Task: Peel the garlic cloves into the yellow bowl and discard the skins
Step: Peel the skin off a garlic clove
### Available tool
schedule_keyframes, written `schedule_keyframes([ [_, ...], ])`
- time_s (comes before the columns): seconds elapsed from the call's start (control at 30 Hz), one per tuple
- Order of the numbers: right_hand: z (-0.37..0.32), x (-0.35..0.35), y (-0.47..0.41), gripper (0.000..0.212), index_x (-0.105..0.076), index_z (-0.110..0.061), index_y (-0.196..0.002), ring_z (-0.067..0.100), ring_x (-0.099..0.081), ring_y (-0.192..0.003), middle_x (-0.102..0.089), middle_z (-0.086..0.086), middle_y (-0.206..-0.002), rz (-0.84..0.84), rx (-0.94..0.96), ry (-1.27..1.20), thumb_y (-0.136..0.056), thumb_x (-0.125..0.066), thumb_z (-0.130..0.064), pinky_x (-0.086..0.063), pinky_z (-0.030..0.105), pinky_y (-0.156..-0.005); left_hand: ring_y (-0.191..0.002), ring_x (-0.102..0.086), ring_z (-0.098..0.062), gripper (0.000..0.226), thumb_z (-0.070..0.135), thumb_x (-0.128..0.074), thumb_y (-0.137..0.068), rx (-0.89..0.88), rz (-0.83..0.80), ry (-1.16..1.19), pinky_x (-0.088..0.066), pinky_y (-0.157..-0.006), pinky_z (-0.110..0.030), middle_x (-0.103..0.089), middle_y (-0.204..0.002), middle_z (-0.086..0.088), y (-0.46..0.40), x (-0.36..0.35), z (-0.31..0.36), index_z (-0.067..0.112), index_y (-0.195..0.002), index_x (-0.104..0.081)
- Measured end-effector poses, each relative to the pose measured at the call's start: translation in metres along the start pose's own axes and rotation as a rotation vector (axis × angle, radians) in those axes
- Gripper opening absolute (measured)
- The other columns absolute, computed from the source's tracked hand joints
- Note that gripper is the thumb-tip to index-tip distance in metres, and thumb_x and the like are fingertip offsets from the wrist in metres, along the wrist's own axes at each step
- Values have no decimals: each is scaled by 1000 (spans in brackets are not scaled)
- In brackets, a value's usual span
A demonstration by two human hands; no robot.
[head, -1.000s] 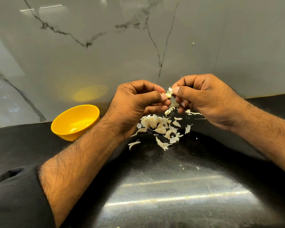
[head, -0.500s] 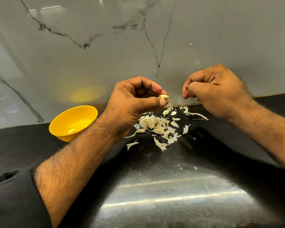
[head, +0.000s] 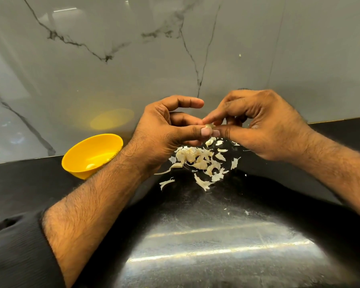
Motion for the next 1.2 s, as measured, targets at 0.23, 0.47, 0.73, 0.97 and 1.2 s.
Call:
schedule_keyframes([
  [0.23,1,-4,1,11,-72,-25,-111,11,-67,-90,-68,-12,-96,-15,-5,-5,-104,-65,-29,-58,30,-76,-81,-79,-31,63,-4,-83,-82,3,-89,-29,-64,-74,-37,-80,-92,-20,-1,1,-2,12,-139,-61],
  [0.47,7,-4,1,9,-71,-26,-105,8,-69,-76,-71,-9,-84,-40,-114,-53,-102,-65,-32,-61,28,-71,-82,-72,-29,27,1,-91,-78,-186,-36,-284,-65,-69,-41,-76,-96,-14,-6,19,3,6,-95,-71],
  [0.73,13,-7,3,4,-76,-30,-99,4,-71,-75,-75,-14,-84,-57,-221,-72,-97,-73,-31,-58,16,-71,-94,-71,-30,31,32,-62,-90,-113,-85,-389,-56,-66,-38,-78,-94,-12,-8,25,9,10,-80,-81],
  [0.97,17,-14,3,8,-74,-15,-101,17,-72,-72,-77,4,-85,-85,-320,-339,-101,-67,-20,-62,31,-71,-70,-75,-27,39,42,-76,-97,-60,54,-661,-66,-69,-39,-76,-70,-3,-8,41,7,10,-74,-72],
  [1.2,19,-16,4,23,-76,1,-100,29,-76,-77,-77,19,-86,-43,-416,-704,-78,-79,-4,-63,30,-73,-69,-76,-18,31,42,-78,-95,-67,-22,-670,-61,-64,-23,-78,-78,-4,-5,36,12,12,-87,-76],
])
Point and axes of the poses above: each hand's wrist, its own y-axis away from the middle knuckle, its own x-axis out of the back of the hand, z = x × y, the point moved 4 cm from there along -y, towards the middle knuckle
